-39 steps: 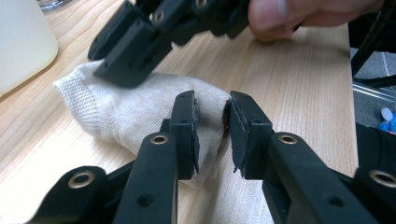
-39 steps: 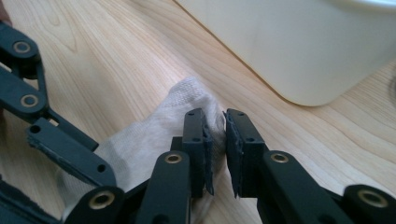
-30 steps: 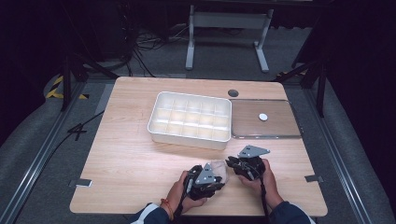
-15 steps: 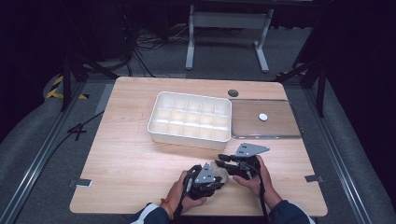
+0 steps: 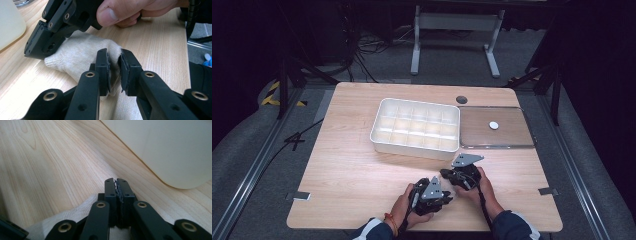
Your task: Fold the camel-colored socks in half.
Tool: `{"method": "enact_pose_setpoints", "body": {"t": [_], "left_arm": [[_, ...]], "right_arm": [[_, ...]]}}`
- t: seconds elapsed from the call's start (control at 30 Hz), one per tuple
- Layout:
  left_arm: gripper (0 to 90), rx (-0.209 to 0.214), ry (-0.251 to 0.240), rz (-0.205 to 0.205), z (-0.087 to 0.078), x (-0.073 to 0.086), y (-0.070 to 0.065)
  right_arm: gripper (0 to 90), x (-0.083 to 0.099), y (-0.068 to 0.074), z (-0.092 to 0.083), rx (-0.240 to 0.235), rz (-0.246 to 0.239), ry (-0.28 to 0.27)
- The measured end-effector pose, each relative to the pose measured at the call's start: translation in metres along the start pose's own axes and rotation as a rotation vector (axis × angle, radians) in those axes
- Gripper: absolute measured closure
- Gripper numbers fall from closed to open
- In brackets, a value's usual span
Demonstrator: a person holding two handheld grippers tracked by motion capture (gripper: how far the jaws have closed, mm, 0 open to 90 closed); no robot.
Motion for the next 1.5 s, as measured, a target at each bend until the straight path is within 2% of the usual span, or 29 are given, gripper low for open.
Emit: {"method": "enact_pose_setpoints", "body": {"t": [0.13,0.3,0.33,0.4,0.47,0.53,0.73,0.9,1.0,1.17,1.3,1.5], "left_arm": [[77.7,-0.001,0.000,0.004,0.000,0.000,0.000],[77.7,0.004,0.001,-0.002,0.000,0.000,0.000],[77.7,0.001,0.006,-0.010,-0.001,0.001,0.000],[77.7,0.000,0.007,-0.009,-0.001,0.001,0.000],[77.7,0.002,0.000,0.000,0.000,0.000,0.000],[77.7,0.000,0.005,-0.007,-0.001,0.001,0.000],[77.7,-0.003,-0.001,0.008,0.000,0.000,0.000],[76.7,0.000,-0.005,-0.012,-0.002,0.000,-0.001],[74.0,0.004,-0.004,-0.010,-0.005,-0.001,-0.001],[69.6,0.015,-0.030,0.001,-0.010,-0.008,-0.001],[66.0,0.021,-0.043,0.006,-0.013,-0.012,-0.001],[63.5,0.024,-0.039,0.005,-0.013,-0.012,-0.003]], "right_arm": [[85.5,0.001,-0.003,-0.001,0.011,0.005,0.001],[84.4,0.004,-0.016,-0.008,0.060,0.002,0.001],[84.6,0.004,-0.021,-0.012,0.082,-0.003,-0.006],[83.4,0.003,-0.028,-0.019,0.097,0.011,-0.019],[83.0,0.003,-0.030,-0.021,0.100,0.016,-0.024],[79.4,0.001,-0.035,-0.033,0.107,0.030,-0.038],[67.6,-0.001,-0.035,-0.047,0.106,0.028,-0.040],[61.9,-0.003,-0.032,-0.053,0.103,0.020,-0.032],[61.3,-0.002,-0.029,-0.055,0.097,0.012,-0.024],[60.7,-0.003,-0.027,-0.055,0.092,0.001,-0.020],[59.9,-0.005,-0.028,-0.057,0.118,-0.004,-0.017],[57.6,-0.011,-0.028,-0.061,0.121,0.013,-0.050]]}}
Point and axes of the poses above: each handheld gripper's, and its own axes: z roughly forward along the jaws, x roughly out of its underside, y roughly to its left, the point moved 10 cm from there along z, roughly forward along the jaws, and after that the axes turned 12 degrees about -y, right-handed, at the moved point
